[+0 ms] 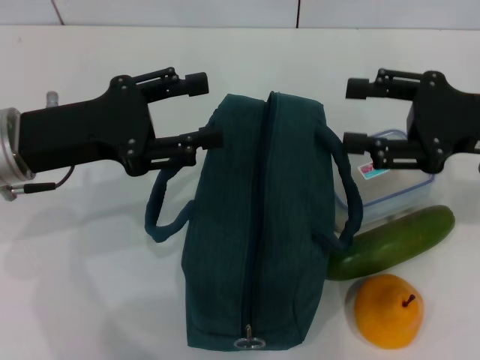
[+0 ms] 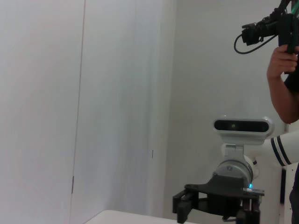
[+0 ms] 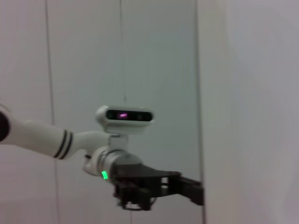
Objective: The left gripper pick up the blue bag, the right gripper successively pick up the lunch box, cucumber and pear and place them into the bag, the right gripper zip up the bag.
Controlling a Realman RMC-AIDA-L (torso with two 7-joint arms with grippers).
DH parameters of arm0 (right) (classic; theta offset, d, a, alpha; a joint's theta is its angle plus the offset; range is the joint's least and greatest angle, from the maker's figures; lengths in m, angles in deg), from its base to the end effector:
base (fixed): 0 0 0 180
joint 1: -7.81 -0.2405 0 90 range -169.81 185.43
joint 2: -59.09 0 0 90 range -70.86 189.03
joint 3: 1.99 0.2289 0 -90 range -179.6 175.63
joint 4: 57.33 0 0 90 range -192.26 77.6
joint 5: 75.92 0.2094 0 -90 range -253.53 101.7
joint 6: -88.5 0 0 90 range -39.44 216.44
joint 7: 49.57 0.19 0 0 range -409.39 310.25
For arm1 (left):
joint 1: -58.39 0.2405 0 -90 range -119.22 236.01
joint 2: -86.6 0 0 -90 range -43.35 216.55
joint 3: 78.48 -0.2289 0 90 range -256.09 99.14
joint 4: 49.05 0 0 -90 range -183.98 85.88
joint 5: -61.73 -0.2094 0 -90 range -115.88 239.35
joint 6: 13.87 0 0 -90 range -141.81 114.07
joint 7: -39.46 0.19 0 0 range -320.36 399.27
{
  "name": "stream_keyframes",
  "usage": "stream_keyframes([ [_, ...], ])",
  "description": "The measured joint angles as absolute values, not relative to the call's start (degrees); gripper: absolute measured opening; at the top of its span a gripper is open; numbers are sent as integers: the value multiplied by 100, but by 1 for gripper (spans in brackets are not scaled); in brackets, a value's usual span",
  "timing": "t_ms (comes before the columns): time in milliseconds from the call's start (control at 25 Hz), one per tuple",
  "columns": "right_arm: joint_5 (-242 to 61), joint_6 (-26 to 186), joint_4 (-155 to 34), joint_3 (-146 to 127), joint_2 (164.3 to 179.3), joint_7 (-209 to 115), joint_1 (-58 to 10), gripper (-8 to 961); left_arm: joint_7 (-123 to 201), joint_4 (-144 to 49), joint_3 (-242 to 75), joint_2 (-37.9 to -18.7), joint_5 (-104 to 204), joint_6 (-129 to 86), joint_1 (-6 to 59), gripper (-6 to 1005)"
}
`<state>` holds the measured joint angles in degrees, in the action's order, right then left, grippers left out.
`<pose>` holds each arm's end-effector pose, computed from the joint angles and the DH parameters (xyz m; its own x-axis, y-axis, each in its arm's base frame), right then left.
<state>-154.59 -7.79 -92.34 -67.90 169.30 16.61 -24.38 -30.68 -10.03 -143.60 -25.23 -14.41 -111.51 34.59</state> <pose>0.1470 0.3313 0.0099 0.7403 0.0372 -0.6713 -0.0765 -0.9873 -0.1391 -0.1707 0.3090 0.0177 0.6850 0.0590 0.7262 0.2104 -0.9703 -0.1196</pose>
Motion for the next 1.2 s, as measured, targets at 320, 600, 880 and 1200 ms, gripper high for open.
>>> stream_keyframes([
  [320,-15669,-1052,-9490,-6781,16898,1661,-2400,721,-3069,-1002,-14310,-2547,-1447,-11151,3489,775],
  [600,-15710,-1060,-9510,-6755,16887,1667,-2379,721,-3484,-885,-14299,-2555,-1472,-11157,3512,774],
  [880,-15722,-1069,-9514,-6746,16865,1680,-2364,720,-4954,69,-14302,-2528,-1697,-11162,3626,773],
  [1200,-15722,-1067,-9636,-6746,16780,1699,-2404,720,-7313,1778,-14298,-2872,-3014,-11118,3839,773],
])
